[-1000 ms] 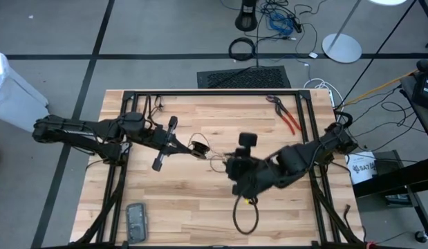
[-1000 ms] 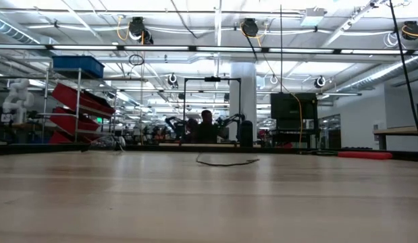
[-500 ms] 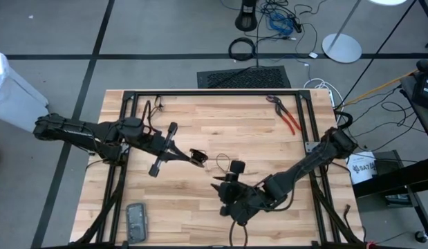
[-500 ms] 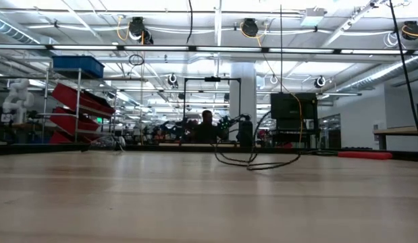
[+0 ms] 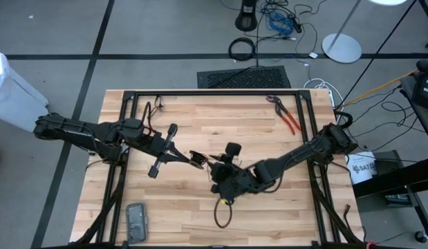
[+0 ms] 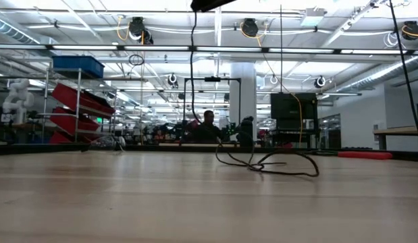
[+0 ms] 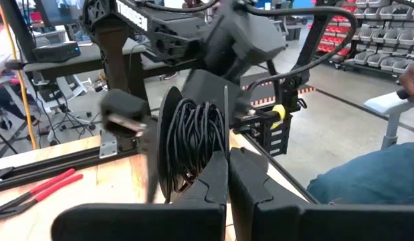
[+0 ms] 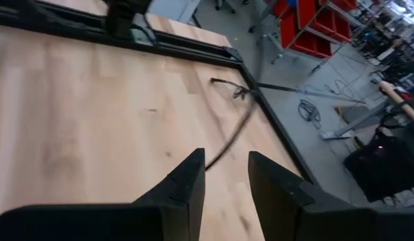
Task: Coil cords
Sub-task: Coil the black wire onto the spool
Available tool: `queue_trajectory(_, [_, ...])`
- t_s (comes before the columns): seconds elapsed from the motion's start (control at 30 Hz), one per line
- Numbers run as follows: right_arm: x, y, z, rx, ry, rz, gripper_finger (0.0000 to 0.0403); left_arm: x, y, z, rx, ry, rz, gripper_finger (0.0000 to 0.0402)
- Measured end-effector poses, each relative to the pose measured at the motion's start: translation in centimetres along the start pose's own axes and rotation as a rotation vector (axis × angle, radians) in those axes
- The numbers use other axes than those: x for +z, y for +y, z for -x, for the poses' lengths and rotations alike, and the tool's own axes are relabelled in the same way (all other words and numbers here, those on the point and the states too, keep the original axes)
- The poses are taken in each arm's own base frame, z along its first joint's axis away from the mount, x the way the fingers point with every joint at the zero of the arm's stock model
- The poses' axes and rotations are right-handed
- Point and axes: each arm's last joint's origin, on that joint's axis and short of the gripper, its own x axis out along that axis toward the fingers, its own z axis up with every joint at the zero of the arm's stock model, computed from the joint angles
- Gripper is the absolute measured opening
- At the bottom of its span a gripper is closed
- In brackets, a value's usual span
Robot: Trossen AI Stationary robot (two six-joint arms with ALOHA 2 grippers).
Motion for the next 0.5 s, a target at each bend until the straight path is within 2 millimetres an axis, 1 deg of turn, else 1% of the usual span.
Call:
queue_trajectory(0.07, [0.2, -0.6, -0.8, -0.011, 0.001, 0.001, 0.0103, 0.0, 0.0, 0.0, 0.0, 0.005, 0.002, 0.0002])
queue_trajectory(0.13, [0.3, -1.0, -1.5, 0.014, 0.005, -0.007, 0.0103, -0.1, 0.0, 0.0, 0.003, 0.016, 0.006, 0.0002])
queue_trajectory(0.2, [-0.1, -1.1, -2.3, 0.052, -0.003, -0.036, 0.0103, -0.3, 0.0, 0.0, 0.018, 0.037, 0.01, 0.0002])
queue_trajectory(0.33, [-1.7, -0.5, -3.6, 0.1, -0.059, -0.061, 0.0103, -0.7, 0.1, 0.1, 0.053, 0.075, 0.016, 0.0002])
queue_trajectory(0.5, [-2.6, 0.1, -4.0, 0.141, -0.135, -0.117, 0.01, -0.9, 0.1, 0.1, 0.055, 0.098, 0.021, 0.0002])
